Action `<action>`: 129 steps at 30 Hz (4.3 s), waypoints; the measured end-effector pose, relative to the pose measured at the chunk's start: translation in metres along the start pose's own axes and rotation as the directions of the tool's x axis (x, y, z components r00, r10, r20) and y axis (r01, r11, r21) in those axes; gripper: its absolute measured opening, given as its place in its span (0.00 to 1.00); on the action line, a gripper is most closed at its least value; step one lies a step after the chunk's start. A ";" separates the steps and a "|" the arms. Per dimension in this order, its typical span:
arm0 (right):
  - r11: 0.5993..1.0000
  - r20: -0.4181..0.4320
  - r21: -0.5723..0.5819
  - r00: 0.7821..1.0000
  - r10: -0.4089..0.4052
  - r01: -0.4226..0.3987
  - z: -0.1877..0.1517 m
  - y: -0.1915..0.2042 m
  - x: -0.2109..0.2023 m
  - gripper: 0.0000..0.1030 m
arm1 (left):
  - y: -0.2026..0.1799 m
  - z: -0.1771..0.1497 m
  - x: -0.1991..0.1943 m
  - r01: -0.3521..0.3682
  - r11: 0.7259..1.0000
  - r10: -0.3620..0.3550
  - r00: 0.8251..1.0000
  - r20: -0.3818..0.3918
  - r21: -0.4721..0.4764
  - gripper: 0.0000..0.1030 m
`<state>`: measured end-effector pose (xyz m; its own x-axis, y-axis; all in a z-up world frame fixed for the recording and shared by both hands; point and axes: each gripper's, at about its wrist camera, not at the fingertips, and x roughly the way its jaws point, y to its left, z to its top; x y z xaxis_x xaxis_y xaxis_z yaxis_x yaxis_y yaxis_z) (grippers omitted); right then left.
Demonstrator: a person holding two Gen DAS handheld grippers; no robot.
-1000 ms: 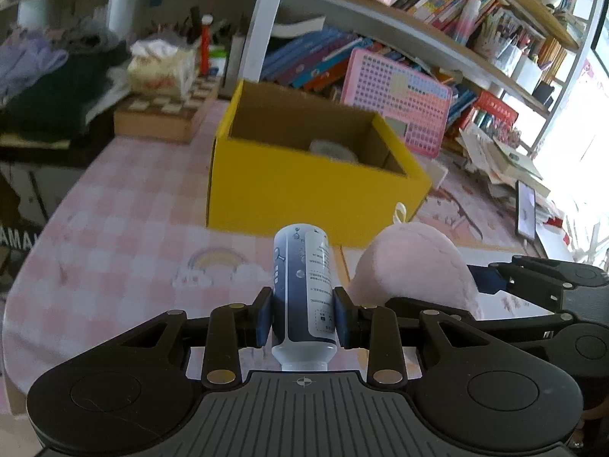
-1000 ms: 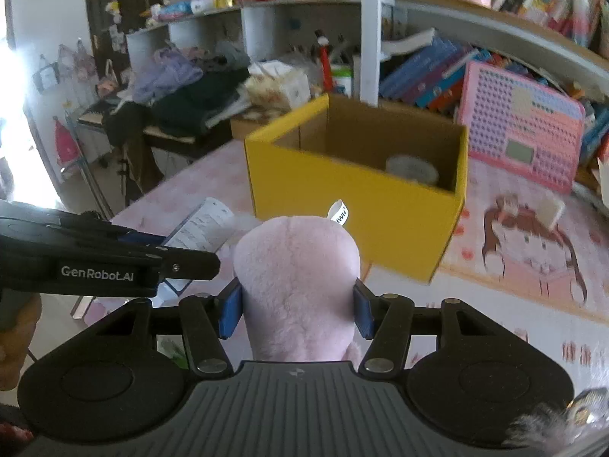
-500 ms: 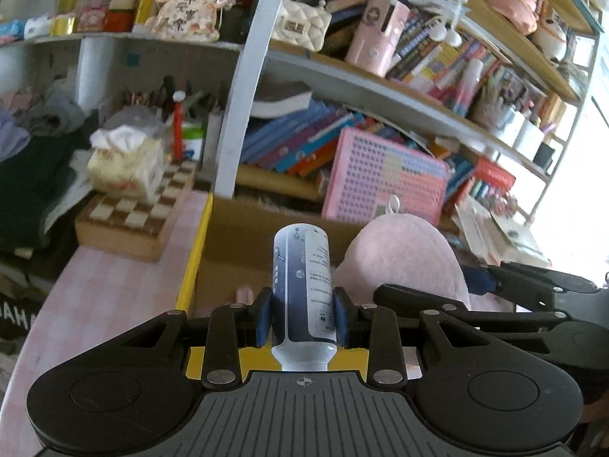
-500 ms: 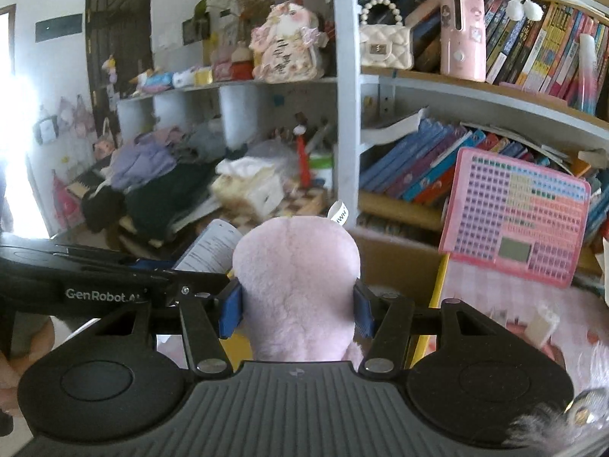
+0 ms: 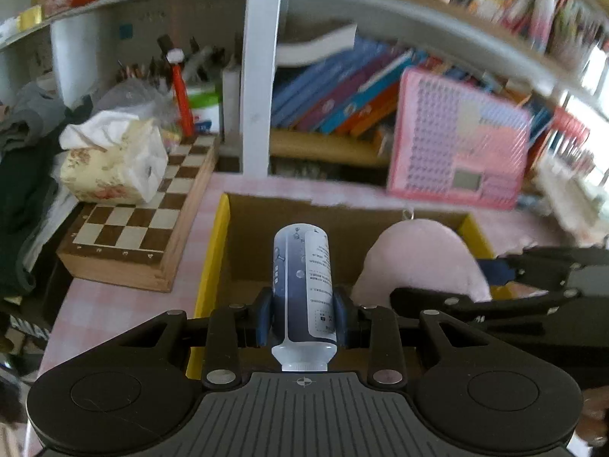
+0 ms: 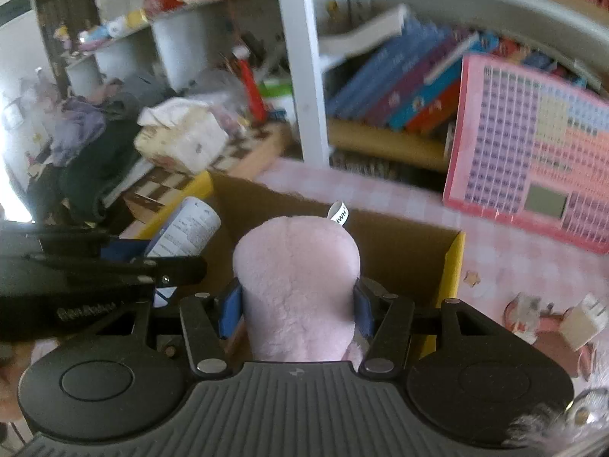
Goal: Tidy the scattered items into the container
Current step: 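Open both tools to drop the plush pig and bottle into the box, then withdraw both open tools from the box toward the white charger and card box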
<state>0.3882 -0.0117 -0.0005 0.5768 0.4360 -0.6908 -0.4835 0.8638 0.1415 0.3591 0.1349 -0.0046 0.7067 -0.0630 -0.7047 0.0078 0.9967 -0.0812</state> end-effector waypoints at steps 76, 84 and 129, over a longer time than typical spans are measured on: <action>0.968 0.105 0.130 0.968 -0.229 0.215 -0.199 0.082 -0.195 0.75 | -0.014 -0.192 -0.199 0.099 0.994 -0.102 0.992 0.068 0.046 0.73; 0.967 0.015 0.078 0.970 -0.243 0.241 -0.229 0.106 -0.195 0.81 | -0.021 -0.219 -0.185 0.102 0.995 -0.101 0.993 -0.058 0.023 0.75; 0.841 -0.171 0.284 0.887 -0.428 0.460 -0.270 -0.006 -0.221 0.86 | -0.142 -0.210 -0.120 0.339 0.914 -0.272 0.919 -0.285 0.222 0.84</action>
<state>0.0854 -0.1814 -0.0401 0.6065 -0.0260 -0.7947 0.0461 0.9989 0.0026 0.1246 -0.0100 -0.0567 0.4462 -0.3434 -0.8264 0.4041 0.9013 -0.1564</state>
